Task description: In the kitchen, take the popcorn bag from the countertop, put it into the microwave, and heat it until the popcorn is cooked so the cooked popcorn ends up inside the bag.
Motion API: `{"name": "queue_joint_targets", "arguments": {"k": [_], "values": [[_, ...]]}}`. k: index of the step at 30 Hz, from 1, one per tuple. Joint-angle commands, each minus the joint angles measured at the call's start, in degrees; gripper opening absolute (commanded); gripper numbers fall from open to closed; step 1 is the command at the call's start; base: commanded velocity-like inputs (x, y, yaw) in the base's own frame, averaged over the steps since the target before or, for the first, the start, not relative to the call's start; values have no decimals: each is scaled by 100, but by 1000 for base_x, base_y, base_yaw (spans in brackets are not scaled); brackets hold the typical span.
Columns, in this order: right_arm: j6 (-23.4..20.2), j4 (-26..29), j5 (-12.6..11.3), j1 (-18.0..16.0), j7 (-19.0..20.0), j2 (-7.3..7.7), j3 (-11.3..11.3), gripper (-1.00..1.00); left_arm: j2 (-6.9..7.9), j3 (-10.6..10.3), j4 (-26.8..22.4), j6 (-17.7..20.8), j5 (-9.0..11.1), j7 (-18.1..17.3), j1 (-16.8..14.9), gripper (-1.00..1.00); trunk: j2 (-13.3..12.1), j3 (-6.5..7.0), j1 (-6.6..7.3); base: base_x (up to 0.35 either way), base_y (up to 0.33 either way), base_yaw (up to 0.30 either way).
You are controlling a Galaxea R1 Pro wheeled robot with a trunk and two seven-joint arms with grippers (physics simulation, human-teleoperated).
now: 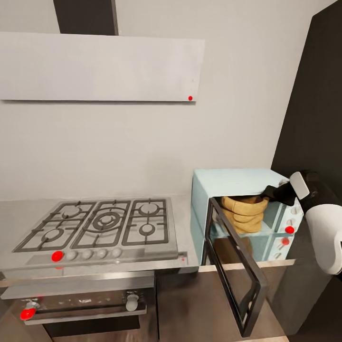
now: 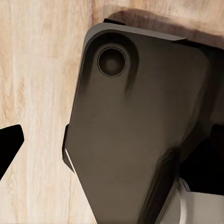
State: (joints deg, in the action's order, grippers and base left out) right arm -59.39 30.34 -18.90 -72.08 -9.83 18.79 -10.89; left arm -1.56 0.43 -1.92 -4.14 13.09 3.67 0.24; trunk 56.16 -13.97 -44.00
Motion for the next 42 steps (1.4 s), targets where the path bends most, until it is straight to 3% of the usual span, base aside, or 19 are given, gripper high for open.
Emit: {"name": "queue_joint_targets", "arguments": {"k": [1,5,9,16,17,24,33,34,42], "values": [[-12,14,-59,-37,-62,9,-14,-100,1,0,-10,-7,40,16,2,100,4,-6,-1,0,0,0],[-17,87,356,-115,-119,27,-17,-100,6,0,-10,0,169,12,2,100,4,-6,-1,0,0,0],[-17,154,460,-113,-132,23,-30,-100,7,0,-10,1,298,11,2,100,4,-6,-1,0,0,0],[48,62,722,-113,-125,-63,-42,-100,7,0,-14,-7,308,11,2,100,4,-6,-1,0,0,0],[63,-111,350,-113,-112,-66,-44,-100,7,0,-14,-7,308,11,2,100,4,-6,-1,0,0,0],[277,-504,205,-113,310,-77,-88,-100,7,0,-16,-7,308,11,2,100,4,-6,-1,0,0,0],[480,-643,228,-113,336,-46,-89,-100,7,0,-12,-7,308,11,2,100,4,-6,-1,0,0,0],[481,-643,243,-113,298,-42,-89,100,7,0,-14,-7,308,11,2,100,4,-6,-1,0,0,0],[419,-636,210,-113,408,-5,-89,100,7,0,-18,-7,308,11,2,100,4,-6,-1,0,0,0]]}}
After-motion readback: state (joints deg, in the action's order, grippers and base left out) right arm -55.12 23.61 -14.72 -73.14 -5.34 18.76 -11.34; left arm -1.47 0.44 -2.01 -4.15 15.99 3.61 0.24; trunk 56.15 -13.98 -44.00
